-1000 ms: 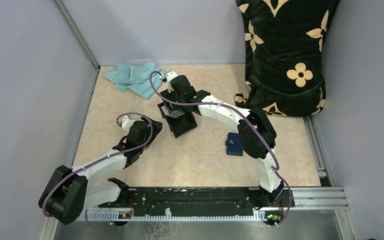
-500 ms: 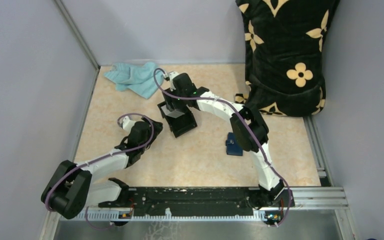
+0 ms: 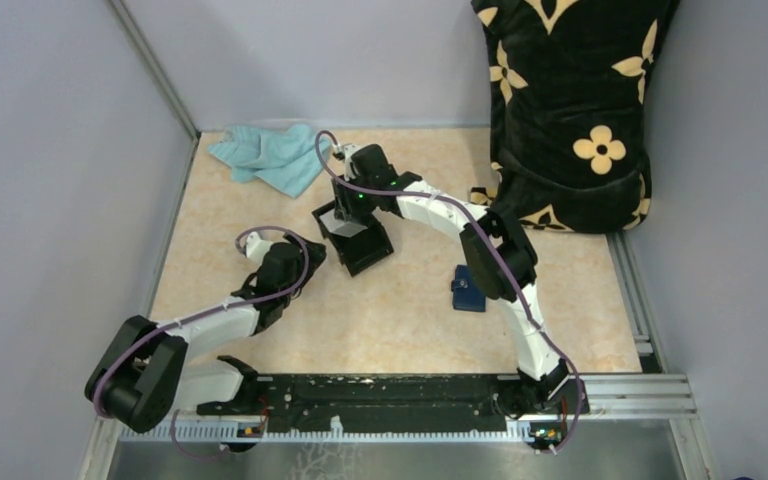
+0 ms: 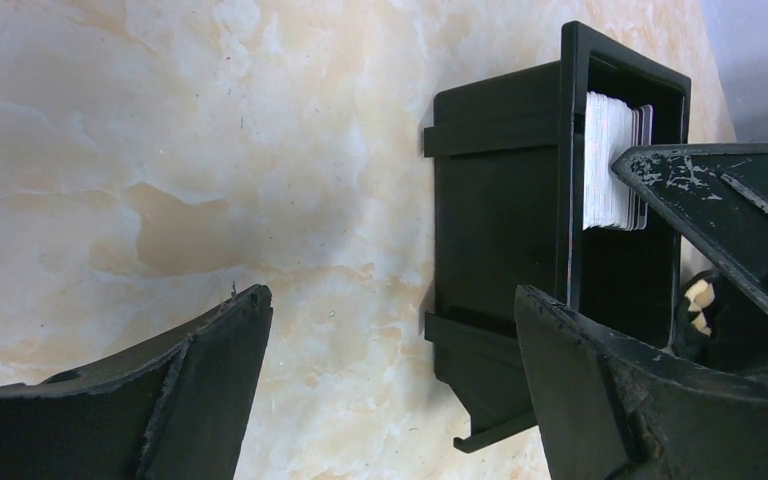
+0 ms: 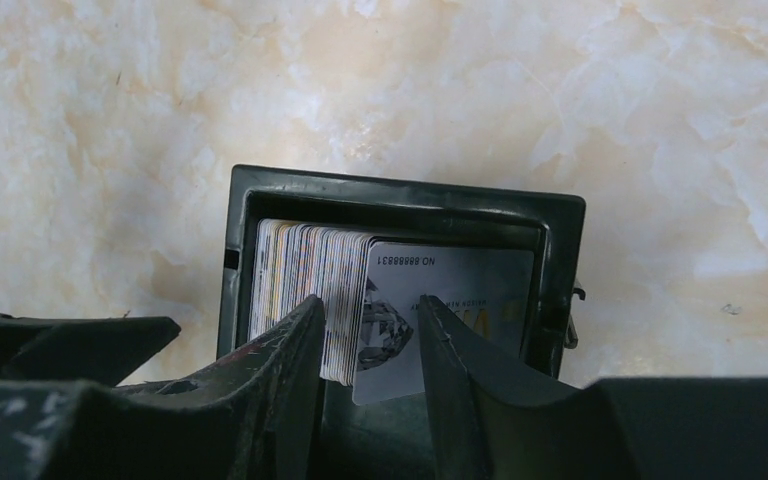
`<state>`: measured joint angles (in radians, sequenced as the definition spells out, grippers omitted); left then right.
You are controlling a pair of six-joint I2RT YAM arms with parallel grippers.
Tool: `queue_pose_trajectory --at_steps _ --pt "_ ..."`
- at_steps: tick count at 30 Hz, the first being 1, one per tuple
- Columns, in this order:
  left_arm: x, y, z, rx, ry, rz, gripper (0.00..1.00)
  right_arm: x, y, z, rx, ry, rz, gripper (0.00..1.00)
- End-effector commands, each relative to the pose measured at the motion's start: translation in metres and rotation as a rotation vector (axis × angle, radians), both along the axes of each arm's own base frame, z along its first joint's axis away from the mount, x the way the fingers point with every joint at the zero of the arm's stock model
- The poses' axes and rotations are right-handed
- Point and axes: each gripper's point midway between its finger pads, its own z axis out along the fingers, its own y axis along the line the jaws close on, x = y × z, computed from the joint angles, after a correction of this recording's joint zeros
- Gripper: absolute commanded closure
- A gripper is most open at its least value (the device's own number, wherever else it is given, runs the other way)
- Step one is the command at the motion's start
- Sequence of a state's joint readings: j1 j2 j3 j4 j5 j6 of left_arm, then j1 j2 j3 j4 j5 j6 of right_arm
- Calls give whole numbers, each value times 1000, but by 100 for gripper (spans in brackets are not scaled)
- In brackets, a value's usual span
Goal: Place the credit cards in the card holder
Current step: Pick up the credit card from the storage box.
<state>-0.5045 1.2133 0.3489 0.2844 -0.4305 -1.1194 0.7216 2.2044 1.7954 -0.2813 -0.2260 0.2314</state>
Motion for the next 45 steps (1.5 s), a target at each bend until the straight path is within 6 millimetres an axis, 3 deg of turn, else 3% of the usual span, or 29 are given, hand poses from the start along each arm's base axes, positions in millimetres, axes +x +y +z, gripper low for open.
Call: queue_pose_trajectory --at_steps 1,21,28,31,33,39,45 --pt "5 -1 3 20 -24 -10 4 -3 16 20 86 13 29 60" --pt "16 -12 1 52 -9 -55 5 -10 15 68 147 -23 24 84" --pt "13 -11 3 48 -12 -54 5 -11 14 84 134 -68 8 85" --pt "12 -10 5 48 -15 -50 5 -11 12 85 105 -91 -7 93" --pt "12 -8 9 51 -22 -48 5 -9 10 84 71 -112 -18 100" --pt "11 -7 30 84 -61 -75 3 -5 -4 91 -71 -250 -79 100" --pt "13 -10 69 123 -176 -142 2 -5 -31 133 -74 -374 -159 100"
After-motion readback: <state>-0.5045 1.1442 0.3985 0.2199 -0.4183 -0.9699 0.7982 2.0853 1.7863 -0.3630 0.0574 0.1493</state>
